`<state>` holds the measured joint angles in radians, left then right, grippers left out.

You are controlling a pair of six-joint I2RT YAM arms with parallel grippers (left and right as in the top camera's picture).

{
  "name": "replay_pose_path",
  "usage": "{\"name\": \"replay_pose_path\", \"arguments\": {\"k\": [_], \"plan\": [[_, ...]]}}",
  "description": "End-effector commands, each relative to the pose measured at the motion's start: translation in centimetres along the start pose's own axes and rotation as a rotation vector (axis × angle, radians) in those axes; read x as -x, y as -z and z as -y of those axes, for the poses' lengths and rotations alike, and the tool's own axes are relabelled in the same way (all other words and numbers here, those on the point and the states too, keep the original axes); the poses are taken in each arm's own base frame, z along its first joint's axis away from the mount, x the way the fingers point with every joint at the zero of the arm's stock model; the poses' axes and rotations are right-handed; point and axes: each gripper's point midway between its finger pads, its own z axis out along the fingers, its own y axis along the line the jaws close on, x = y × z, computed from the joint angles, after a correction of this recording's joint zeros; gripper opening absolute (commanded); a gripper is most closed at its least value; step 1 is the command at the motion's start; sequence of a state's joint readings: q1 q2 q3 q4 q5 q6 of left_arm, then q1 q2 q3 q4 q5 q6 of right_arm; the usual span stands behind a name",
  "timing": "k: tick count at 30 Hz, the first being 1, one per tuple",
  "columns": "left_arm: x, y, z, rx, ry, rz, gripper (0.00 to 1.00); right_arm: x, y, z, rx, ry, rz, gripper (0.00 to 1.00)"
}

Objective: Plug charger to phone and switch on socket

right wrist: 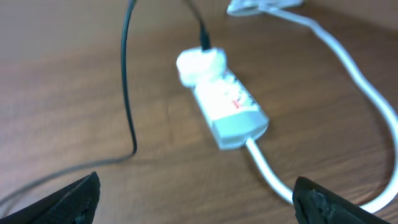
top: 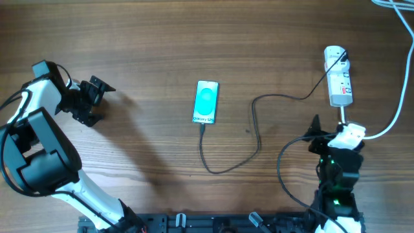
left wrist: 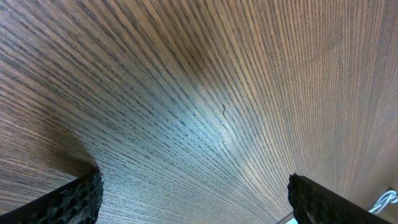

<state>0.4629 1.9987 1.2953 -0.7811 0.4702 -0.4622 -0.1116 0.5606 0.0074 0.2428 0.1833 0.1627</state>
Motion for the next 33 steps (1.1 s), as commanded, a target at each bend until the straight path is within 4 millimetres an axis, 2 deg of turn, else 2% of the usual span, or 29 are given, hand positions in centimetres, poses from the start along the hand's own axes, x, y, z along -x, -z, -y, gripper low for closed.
{"name": "replay_pose_path", "arguments": {"k": [1,4,6,9,15,33], "plan": [[-0.5,-1.8,-2.7,0.090,0.028,-0.022,1.00,1.4,0.8,0.8,-0.020,-0.018,0.060,1.00],[-0.5,-1.8,-2.7,0.090,0.027,-0.022,1.00,1.4,1.7,1.0,-0.022,-0.020,0.068,0.99],[-0.5,-1.8,-2.6,0.090,0.027,-0.022,1.00,3.2,2.5,0.9,-0.009,-0.033,0.153,1.00],[-0.5,-1.8,-2.7,0.090,0.027,-0.022,1.00,5.1,3.4,0.7,0.005,-0.047,0.238,1.00],[-0.5,-1.8,-2.7,0.090,0.027,-0.022,1.00,7.0,4.6,0.6,0.020,-0.062,0.333,1.00],[-0.5,-1.8,-2.7,0.090,0.028,-0.022,1.00,6.9,4.6,0.6,0.020,-0.061,0.329,1.00]]}}
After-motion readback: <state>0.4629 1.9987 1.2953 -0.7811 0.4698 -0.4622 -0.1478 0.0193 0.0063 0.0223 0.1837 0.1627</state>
